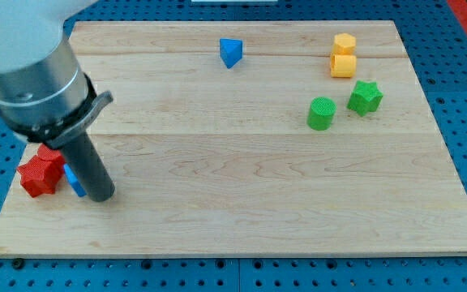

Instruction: Move the blue triangle towards left side

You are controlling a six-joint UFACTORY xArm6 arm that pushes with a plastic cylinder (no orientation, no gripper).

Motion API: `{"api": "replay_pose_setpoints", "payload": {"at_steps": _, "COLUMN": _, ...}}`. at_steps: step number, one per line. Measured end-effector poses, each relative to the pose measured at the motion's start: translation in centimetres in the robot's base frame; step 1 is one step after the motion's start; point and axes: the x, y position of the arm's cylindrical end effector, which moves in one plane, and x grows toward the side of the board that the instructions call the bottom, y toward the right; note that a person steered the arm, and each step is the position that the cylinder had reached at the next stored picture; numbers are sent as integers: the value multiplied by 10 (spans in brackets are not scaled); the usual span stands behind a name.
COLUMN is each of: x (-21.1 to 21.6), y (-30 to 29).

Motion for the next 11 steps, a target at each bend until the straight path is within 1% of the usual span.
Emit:
{"api": "replay_pose_setpoints", "payload": {"at_steps": 1, "x": 0, "y": 3}}
{"api": "replay_pose_setpoints", "payload": {"at_steps": 2, "x": -61, "y": 39}}
{"api": "replay_pose_setpoints", "payload": {"at_steps": 3, "x": -131, "y": 82}}
{"api": "replay_pose_setpoints", "payload": {"at_steps": 4, "x": -212, "y": 107}}
{"api": "replay_pose_setpoints", "payload": {"at_steps": 5, "x": -243, "y": 102}}
{"api": "replay_pose_setpoints", "payload": {"at_steps": 6, "x": -285, "y": 115}}
{"api": "replay_pose_setpoints", "payload": {"at_steps": 7, "x": -294, "y": 175}}
{"api": "replay_pose_setpoints", "payload": {"at_steps": 8, "x": -245, "y": 201}}
{"api": "replay_pose_setpoints", "payload": {"at_steps": 9, "x": -220, "y": 199}}
{"api": "replay_pose_setpoints", "payload": {"at_steps": 10, "x": -241, "y": 200}}
{"api": "replay_pose_setpoints", "payload": {"at_steps": 11, "x": -283, "y": 214}}
